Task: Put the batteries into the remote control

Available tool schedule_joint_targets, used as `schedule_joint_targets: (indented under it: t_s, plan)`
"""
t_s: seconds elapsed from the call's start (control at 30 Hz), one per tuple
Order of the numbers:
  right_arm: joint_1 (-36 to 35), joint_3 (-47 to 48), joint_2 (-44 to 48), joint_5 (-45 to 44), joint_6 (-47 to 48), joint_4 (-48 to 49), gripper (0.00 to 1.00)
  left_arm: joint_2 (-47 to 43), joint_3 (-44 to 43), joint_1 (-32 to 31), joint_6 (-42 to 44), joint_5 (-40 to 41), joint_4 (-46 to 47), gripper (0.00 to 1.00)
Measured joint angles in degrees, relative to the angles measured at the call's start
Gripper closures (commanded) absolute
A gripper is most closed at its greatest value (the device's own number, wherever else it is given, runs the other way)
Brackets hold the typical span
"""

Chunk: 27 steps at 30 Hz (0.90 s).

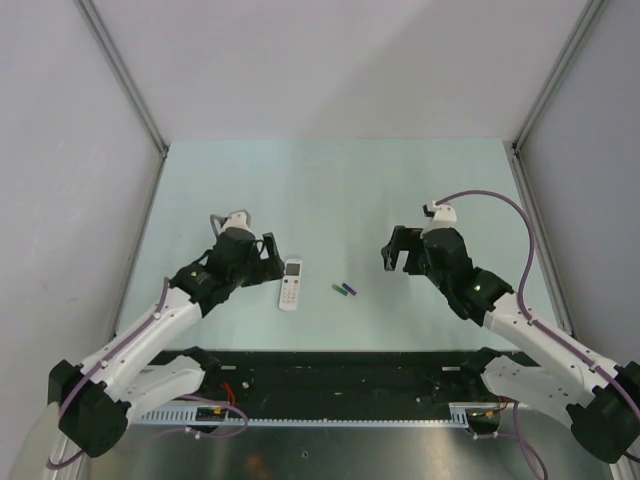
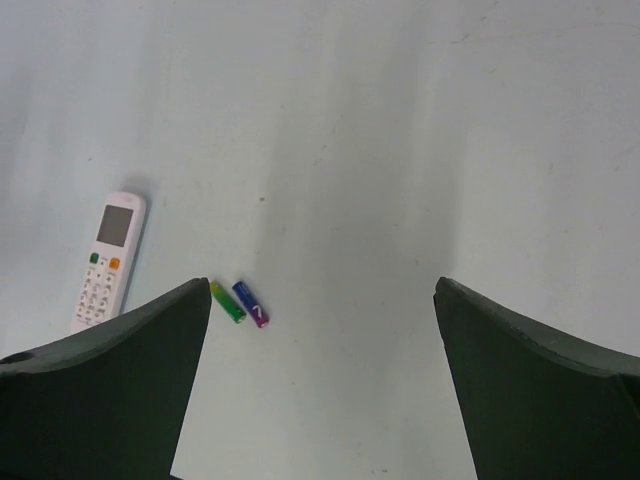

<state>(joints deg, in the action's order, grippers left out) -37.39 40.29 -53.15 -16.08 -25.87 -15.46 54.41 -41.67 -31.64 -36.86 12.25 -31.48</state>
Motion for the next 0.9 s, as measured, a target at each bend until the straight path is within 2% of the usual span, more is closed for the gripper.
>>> schedule_joint_targets:
  t_s: [0.17, 0.27, 0.3, 0.5, 0.63, 0.77, 0.9]
  plan:
    - [-2.25, -0.09, 0.0, 1.09, 0.09, 0.9, 0.0, 2.97, 0.0, -0.02, 2.86, -1.03, 0.09, 0.11]
    - [-4.92, -0.11, 0.0, 0.72, 0.46, 1.18, 0.0, 6.71, -0.11, -1.16, 4.44, -0.85, 0.15, 0.1]
    - [-5.64, -0.11, 0.0, 0.74, 0.5, 1.31, 0.0, 8.22, -0.24, -2.03, 4.81, -0.5, 0.09, 0.01]
    - [-6.38, -0.11, -0.02, 0.46, 0.48, 1.53, 0.0, 14.32, -2.75, -7.45, 5.35, 1.07, 0.02, 0.0]
    - [-6.38, -0.11, 0.0, 0.04, 0.48, 1.25, 0.0, 16.57, -4.59, -7.56, 5.35, 2.01, 0.26, 0.0]
    - [-6.38, -0.11, 0.0, -0.02, 0.5, 0.94, 0.0, 22.73, -6.75, -7.58, 5.27, 2.67, 0.74, 0.05]
    - [-6.38, -0.11, 0.09, -0.02, 0.5, 0.7, 0.0, 26.95, -7.04, -8.37, 5.31, 3.89, 0.94, 0.04]
